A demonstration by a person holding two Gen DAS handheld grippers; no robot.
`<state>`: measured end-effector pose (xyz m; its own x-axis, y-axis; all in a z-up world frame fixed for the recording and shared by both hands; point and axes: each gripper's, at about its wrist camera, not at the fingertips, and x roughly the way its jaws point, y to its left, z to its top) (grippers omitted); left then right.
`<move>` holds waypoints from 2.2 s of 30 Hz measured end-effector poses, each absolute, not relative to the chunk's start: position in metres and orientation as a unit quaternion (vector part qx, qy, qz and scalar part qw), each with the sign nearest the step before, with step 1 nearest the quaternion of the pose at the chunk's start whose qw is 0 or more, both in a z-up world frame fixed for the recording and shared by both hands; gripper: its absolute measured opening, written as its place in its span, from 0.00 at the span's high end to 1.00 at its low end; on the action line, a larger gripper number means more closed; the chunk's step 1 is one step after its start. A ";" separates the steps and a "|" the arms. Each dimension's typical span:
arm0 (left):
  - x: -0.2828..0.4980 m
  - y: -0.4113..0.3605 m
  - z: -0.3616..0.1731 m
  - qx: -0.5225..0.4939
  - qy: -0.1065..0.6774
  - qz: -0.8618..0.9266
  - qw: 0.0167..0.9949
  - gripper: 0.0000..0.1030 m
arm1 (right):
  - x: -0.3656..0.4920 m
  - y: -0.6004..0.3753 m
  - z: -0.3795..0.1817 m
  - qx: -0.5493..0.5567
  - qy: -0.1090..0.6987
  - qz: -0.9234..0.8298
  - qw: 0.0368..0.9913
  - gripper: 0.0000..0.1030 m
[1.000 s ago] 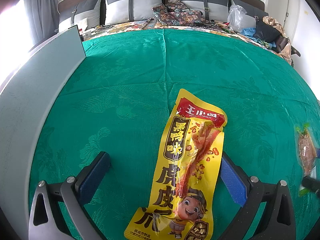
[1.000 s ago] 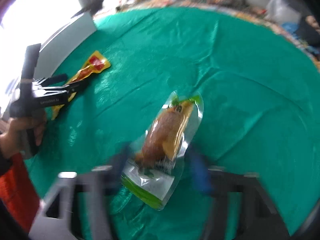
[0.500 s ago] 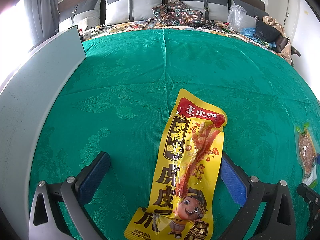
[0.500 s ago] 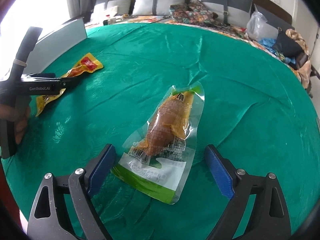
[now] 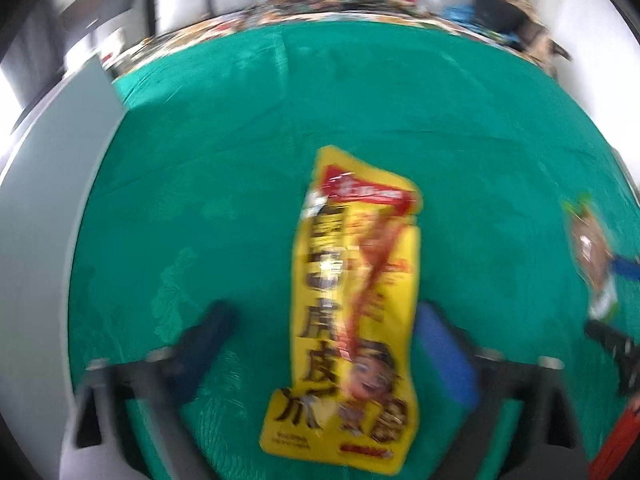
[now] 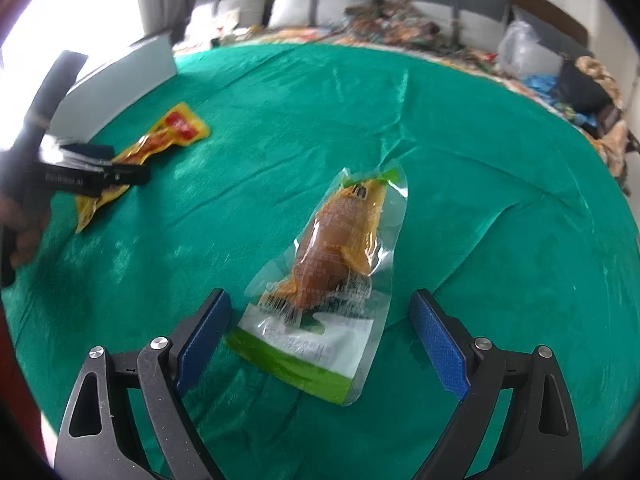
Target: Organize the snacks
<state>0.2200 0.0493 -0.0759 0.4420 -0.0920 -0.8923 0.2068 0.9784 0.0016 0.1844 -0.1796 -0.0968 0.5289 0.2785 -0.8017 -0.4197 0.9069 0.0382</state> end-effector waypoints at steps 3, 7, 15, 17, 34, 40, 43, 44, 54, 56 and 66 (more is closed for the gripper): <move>0.214 0.036 -0.072 0.072 0.523 -0.103 0.843 0.54 | 0.198 -0.196 -0.084 -0.023 0.493 0.201 0.846 0.11; 0.201 0.048 -0.065 -0.001 0.511 -0.101 0.854 0.63 | 0.223 -0.203 -0.072 0.058 0.527 0.162 0.833 0.11; 0.138 0.102 -0.050 -0.134 0.472 -0.085 0.867 0.63 | 0.233 -0.166 -0.082 0.002 0.550 0.098 0.830 0.43; 0.129 0.119 -0.043 -0.171 0.458 -0.083 0.868 0.63 | 0.228 -0.170 -0.078 0.010 0.552 0.108 0.827 0.47; 0.077 0.359 0.083 -0.217 0.358 0.102 0.903 0.58 | 0.189 0.117 0.105 0.058 0.441 0.444 0.778 0.45; 0.061 0.402 0.043 -0.202 0.392 0.184 0.878 0.31 | 0.166 0.227 0.078 0.021 0.455 0.487 0.746 0.30; 0.047 0.398 0.042 -0.186 0.378 0.201 0.884 0.18 | 0.158 0.240 0.054 0.001 0.490 0.476 0.730 0.28; 0.037 0.397 0.044 -0.176 0.374 0.205 0.887 0.17 | 0.155 0.237 0.052 0.000 0.491 0.475 0.731 0.28; 0.010 0.359 0.091 -0.113 0.335 0.279 0.893 0.02 | 0.161 0.197 0.103 -0.078 0.407 0.432 0.801 0.21; 0.001 0.359 0.097 -0.125 0.320 0.299 0.890 0.01 | 0.151 0.196 0.108 -0.106 0.398 0.423 0.807 0.21; -0.013 0.367 0.106 -0.145 0.352 0.315 0.869 0.01 | 0.126 0.206 0.107 -0.173 0.388 0.404 0.810 0.21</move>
